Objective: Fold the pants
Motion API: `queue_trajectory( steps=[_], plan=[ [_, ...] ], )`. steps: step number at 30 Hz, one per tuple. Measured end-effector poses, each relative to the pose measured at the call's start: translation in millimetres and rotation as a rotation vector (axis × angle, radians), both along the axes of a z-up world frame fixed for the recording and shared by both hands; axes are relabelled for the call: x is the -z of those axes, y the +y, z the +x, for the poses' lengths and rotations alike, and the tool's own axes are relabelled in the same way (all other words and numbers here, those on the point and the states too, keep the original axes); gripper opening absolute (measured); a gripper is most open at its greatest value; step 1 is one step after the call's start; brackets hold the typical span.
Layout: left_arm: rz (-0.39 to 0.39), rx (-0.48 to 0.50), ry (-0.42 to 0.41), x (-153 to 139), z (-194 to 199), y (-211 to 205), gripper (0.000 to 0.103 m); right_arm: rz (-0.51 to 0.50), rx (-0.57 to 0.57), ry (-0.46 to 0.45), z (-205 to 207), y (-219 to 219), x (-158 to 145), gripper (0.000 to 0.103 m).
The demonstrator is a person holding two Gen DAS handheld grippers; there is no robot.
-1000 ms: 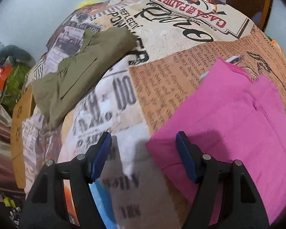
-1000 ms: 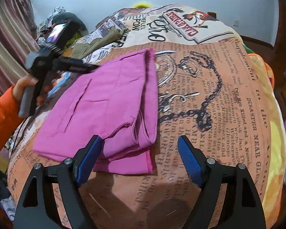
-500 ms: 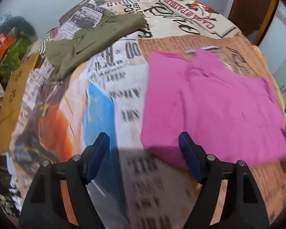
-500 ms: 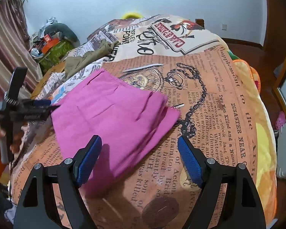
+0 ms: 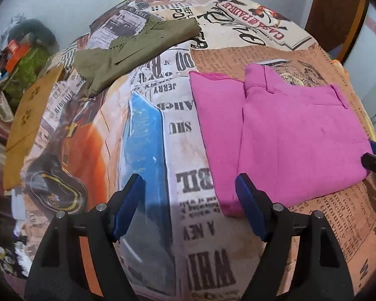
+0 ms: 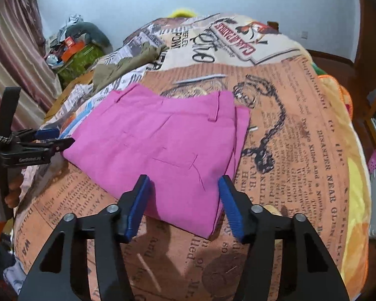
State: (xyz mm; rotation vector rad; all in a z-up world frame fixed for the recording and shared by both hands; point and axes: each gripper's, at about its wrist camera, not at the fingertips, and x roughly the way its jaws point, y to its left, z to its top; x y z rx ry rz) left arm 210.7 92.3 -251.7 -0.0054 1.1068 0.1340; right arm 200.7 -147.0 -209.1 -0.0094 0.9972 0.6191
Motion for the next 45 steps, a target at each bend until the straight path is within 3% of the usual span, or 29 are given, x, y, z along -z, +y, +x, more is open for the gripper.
queue_trajectory(
  steps=[12, 16, 20, 24, 33, 42, 45],
  plan=[
    [-0.014, -0.027, -0.004, -4.2, -16.7, 6.3, 0.077, -0.042, 0.014, -0.029, -8.4, -14.5, 0.3, 0.05],
    [-0.07, -0.018, -0.013, -18.9, -17.1, 10.5, 0.076, -0.037, 0.058, -0.027, -6.7, -26.2, -2.1, 0.05],
    [-0.02, 0.02, -0.068, -40.3, -5.0, 2.3, 0.076, -0.023, 0.081, -0.067, -0.8, -30.0, -12.0, 0.051],
    [-0.024, 0.051, -0.094, -48.0, 18.5, -9.3, 0.076, 0.005, 0.078, -0.11, 16.5, -24.8, -23.4, 0.051],
    [-0.041, 0.157, -0.074, -28.6, 77.3, -51.1, 0.072, -0.007, 0.042, -0.137, 57.1, -6.5, -20.1, 0.05],
    [-0.073, 0.163, -0.023, -3.2, 107.5, -58.3, 0.061, 0.032, 0.045, -0.036, 84.5, -8.6, 5.2, 0.05],
    [-0.102, 0.157, -0.004, 3.8, 111.3, -56.3, 0.058, 0.045, 0.021, -0.016, 85.4, -5.6, 8.9, 0.043]
  ],
)
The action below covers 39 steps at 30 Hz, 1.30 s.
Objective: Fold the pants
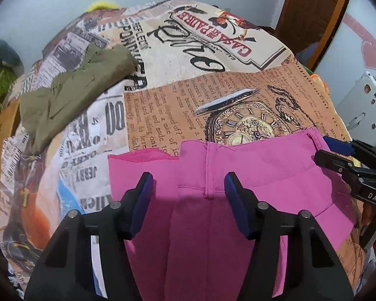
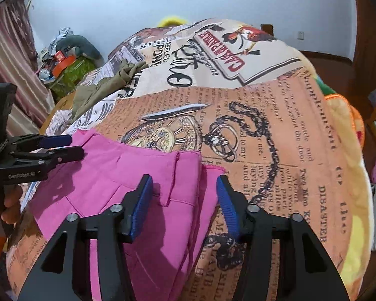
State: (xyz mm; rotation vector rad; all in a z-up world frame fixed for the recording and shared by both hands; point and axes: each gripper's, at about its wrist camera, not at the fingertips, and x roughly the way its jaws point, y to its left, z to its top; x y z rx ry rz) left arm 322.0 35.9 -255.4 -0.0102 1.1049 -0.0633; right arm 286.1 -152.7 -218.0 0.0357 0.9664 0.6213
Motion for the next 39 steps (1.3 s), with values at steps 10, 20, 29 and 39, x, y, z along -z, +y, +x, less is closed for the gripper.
queue_trajectory(
  steps=[10, 20, 29, 39],
  plan=[
    [-0.006, 0.026, -0.013, 4.0, -1.8, -6.3, 0.027, -0.034, -0.043, -0.053, -1.1, 6.8, -7.2, 0.016],
    [0.074, 0.016, -0.08, -10.8, -15.4, -4.0, 0.023, -0.076, -0.09, -0.131, 2.6, 25.2, -11.4, 0.014],
    [0.081, -0.013, -0.023, 1.2, -10.4, 2.6, 0.029, -0.169, -0.108, -0.075, 11.9, 38.4, -3.8, 0.015],
    [0.113, 0.012, -0.094, -34.3, -44.7, -2.4, 0.029, -0.098, -0.115, -0.122, -17.7, 32.7, -44.6, 0.035]
  ],
)
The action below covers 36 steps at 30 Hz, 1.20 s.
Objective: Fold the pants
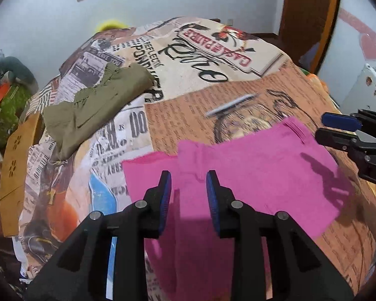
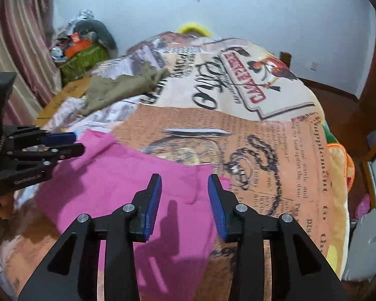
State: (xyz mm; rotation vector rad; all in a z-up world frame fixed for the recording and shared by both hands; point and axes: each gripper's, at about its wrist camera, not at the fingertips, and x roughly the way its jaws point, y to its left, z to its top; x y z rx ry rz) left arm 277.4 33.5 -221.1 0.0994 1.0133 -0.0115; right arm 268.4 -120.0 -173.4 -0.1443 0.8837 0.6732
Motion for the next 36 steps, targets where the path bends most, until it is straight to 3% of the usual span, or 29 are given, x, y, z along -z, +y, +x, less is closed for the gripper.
queue_trajectory(
  steps=[7, 10, 18, 20, 21, 22, 27, 31, 36],
  plan=[
    [-0.003, 0.02, 0.057, 20.3, -25.6, -5.1, 0.031, -0.039, -0.043, 0.074, -22.0, 5.7, 23.4, 0.035],
    [-0.011, 0.006, 0.057, 29.0, -38.9, 2.8, 0.041, -0.024, -0.025, 0.13, -28.6, -2.8, 38.9, 0.035],
    [-0.038, -0.072, 0.046, 11.8, -47.3, 35.1, 0.048, 0.001, 0.018, 0.154, -32.1, -28.2, 25.7, 0.039],
    [-0.088, -0.098, 0.061, 11.9, -44.7, 47.2, 0.064, 0.012, 0.041, 0.14, -30.2, -33.1, 21.7, 0.044],
    [-0.135, -0.119, 0.072, 12.7, -43.1, 56.1, 0.066, 0.024, 0.06, 0.131, -28.1, -36.2, 19.6, 0.055],
    [-0.166, -0.136, 0.075, 13.6, -42.6, 61.6, 0.066, 0.034, 0.079, 0.122, -26.8, -38.8, 18.7, 0.063],
    [-0.275, -0.185, 0.125, 28.7, -35.8, 79.8, 0.066, 0.022, 0.101, 0.142, -15.7, -39.3, 30.8, 0.065],
    [-0.259, -0.159, 0.098, 31.8, -34.4, 73.3, 0.066, 0.043, 0.111, 0.236, -8.1, -40.2, 54.1, 0.067],
    [-0.277, -0.133, 0.108, 35.0, -23.9, 66.9, 0.066, 0.078, 0.107, 0.251, -2.5, -40.6, 56.0, 0.07]
  ],
)
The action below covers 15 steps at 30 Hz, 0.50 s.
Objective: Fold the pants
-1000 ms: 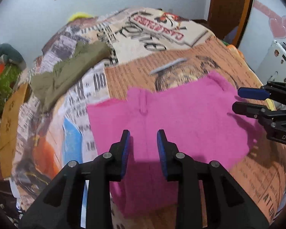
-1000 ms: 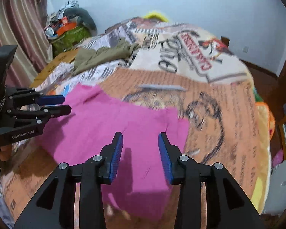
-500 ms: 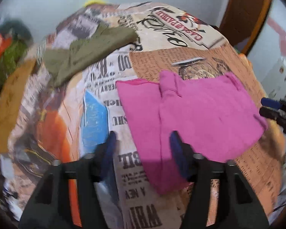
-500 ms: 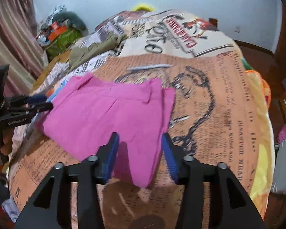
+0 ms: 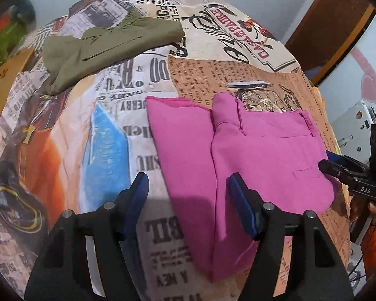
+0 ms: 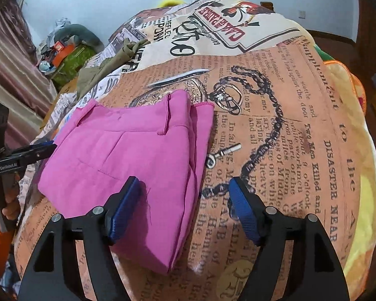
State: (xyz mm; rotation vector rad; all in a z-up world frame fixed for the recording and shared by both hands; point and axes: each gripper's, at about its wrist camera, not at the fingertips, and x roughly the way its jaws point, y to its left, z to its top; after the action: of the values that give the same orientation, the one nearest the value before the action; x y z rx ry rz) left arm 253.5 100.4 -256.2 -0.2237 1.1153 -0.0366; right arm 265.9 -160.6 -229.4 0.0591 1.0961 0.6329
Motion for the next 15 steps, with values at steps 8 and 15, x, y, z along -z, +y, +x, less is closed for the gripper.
queue_trajectory(
  steps=[8, 15],
  plan=[
    [-0.103, -0.025, 0.002, 4.4, 15.8, 12.4, 0.066, 0.046, -0.021, 0.013, 7.4, 1.4, 3.2, 0.072],
    [-0.132, -0.024, 0.006, 4.0, 10.9, 7.6, 0.066, 0.067, -0.032, 0.019, 12.0, 2.7, 3.5, 0.066]
  ],
)
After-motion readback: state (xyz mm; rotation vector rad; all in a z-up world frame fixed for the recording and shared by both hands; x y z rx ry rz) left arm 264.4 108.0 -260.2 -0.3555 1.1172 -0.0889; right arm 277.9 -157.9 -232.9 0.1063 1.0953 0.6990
